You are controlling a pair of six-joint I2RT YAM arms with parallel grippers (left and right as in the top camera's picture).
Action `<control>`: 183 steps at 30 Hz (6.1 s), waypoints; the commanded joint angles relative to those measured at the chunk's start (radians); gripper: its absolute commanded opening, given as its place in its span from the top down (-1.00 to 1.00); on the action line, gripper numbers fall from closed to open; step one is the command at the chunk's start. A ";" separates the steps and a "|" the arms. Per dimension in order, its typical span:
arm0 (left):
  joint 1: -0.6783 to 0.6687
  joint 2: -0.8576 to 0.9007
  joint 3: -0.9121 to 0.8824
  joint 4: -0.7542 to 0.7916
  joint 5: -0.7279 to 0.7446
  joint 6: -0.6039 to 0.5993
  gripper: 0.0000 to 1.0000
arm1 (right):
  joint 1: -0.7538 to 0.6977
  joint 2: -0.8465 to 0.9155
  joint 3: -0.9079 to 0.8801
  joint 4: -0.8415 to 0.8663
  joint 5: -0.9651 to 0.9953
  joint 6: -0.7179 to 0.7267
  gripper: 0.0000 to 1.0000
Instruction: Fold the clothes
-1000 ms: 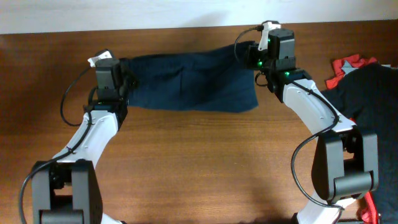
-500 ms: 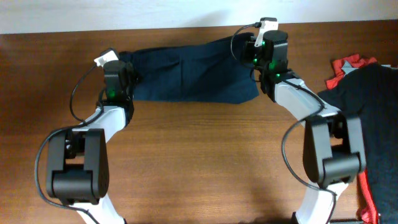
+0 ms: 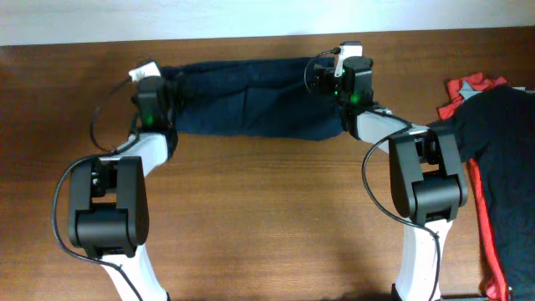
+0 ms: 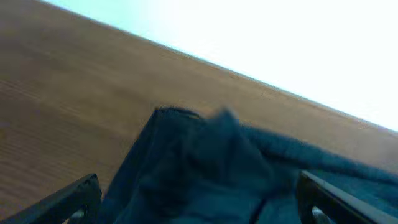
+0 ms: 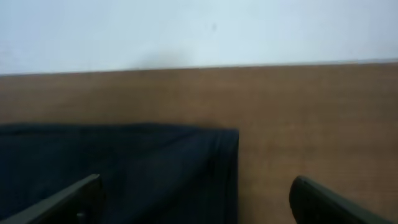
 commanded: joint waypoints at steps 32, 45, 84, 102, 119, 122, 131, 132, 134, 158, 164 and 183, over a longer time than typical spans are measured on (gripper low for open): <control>-0.083 0.169 0.367 -0.961 0.211 0.227 -0.19 | 0.019 0.086 0.380 -1.082 -0.288 -0.249 0.92; -0.102 0.224 0.367 -1.033 0.187 0.231 -0.33 | 0.019 0.099 0.308 -1.236 -0.204 -0.245 0.92; -0.254 0.072 0.644 -1.498 0.049 0.062 -0.55 | 0.018 0.099 0.308 -1.581 -0.152 -0.207 0.29; -0.241 0.215 0.643 -1.414 -0.043 0.063 0.59 | 0.018 0.099 0.307 -1.559 -0.152 -0.207 0.27; -0.105 0.254 0.739 -1.335 -0.104 0.093 0.61 | 0.018 0.095 0.338 -1.515 -0.177 -0.140 0.29; -0.111 0.222 0.831 -1.400 -0.080 0.093 0.62 | 0.019 0.057 0.428 -1.547 -0.225 -0.141 0.28; -0.120 0.162 0.901 -1.530 0.175 0.093 0.61 | 0.080 -0.014 0.605 -1.600 -0.272 -0.143 0.92; -0.120 0.163 0.894 -1.546 0.184 0.093 0.61 | 0.087 -0.013 0.602 -1.581 -0.272 -0.143 0.92; -0.122 0.163 0.880 -1.578 0.190 0.093 0.61 | 0.112 -0.007 0.590 -1.515 -0.272 -0.143 0.92; -0.126 0.164 0.569 -1.374 0.120 0.093 0.61 | 0.213 0.166 0.574 -1.084 -0.192 -0.139 0.69; -0.126 0.164 0.567 -1.371 0.120 0.093 0.61 | 0.213 0.169 0.574 -1.046 -0.072 -0.139 0.68; -0.128 0.058 0.633 -1.365 0.121 0.092 0.21 | -0.076 0.087 0.937 -1.698 -0.069 -0.096 0.42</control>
